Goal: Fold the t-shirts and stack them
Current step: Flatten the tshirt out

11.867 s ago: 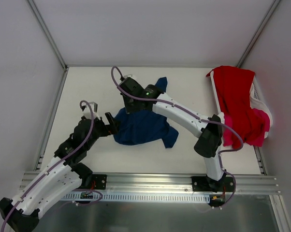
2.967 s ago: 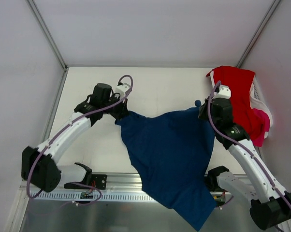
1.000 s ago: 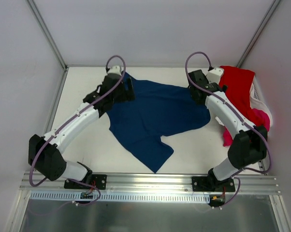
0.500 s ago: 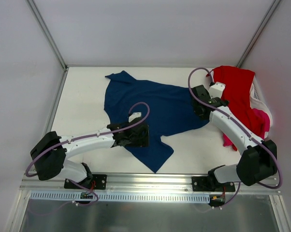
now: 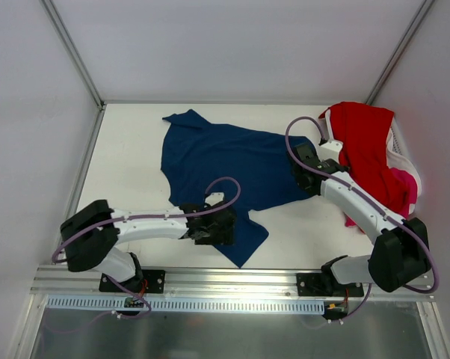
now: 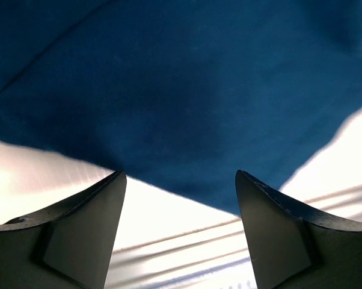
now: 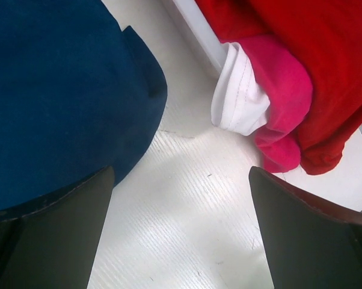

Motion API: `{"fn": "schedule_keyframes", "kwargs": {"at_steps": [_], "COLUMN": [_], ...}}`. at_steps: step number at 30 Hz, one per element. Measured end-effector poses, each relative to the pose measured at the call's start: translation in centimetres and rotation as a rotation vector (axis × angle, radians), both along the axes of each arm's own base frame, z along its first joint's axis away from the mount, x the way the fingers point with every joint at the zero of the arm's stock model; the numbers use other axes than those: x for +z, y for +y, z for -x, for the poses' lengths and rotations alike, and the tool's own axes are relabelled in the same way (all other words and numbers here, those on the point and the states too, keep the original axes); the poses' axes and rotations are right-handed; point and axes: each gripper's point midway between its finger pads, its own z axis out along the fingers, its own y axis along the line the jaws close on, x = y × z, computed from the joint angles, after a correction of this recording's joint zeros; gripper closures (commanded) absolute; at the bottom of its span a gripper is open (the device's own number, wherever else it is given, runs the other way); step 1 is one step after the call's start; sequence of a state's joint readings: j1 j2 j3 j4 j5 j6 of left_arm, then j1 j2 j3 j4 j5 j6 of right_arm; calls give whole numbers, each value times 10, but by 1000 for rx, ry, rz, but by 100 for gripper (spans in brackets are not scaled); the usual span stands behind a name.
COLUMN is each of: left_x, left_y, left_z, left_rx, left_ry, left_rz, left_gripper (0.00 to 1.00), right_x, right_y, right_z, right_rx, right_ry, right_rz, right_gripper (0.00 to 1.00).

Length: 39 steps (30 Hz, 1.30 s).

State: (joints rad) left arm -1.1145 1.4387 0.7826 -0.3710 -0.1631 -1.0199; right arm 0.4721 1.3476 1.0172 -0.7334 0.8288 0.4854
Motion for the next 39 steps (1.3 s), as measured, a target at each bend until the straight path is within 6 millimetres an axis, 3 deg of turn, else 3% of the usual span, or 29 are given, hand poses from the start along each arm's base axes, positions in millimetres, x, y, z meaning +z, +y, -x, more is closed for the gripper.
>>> {"fn": "schedule_keyframes", "kwargs": {"at_steps": [2,7,10,11,13,14,17,20,31,39], "left_x": [-17,-18,-24,-24,-29,-30,-32,-30,-26,-16], "left_y": [2,-41,-64,-74,-95,-103,-125,-132,-125,-38], "left_z": [4,-2,-3,-3,-1,-1,2,4,6,2], "left_rx": [-21,-91,-135,-151,-178,-189,-217,-227,-207,-173], "left_ry": [31,31,35,33,48,49,67,73,45,-58], "left_rz": [-64,-60,-62,-48,-13,6,74,104,139,-114], "left_gripper": [25,29,51,65,82,100,100,100,100,100], "right_x": [-1,-1,-1,-2,-3,-5,-6,-7,-10,-10], "right_y": [1,2,0,-1,-1,-2,-3,-4,-4,3], "right_z": [2,6,10,11,13,14,15,16,17,17], "right_rx": [3,6,4,3,2,2,0,-3,-5,16], "right_ry": [6,0,-3,-4,0,4,9,9,11,8], "right_rz": [-1,-7,-10,-10,-9,-7,-3,0,0,-3], "right_gripper": [0,1,1,0,1,0,1,1,1,1]}}
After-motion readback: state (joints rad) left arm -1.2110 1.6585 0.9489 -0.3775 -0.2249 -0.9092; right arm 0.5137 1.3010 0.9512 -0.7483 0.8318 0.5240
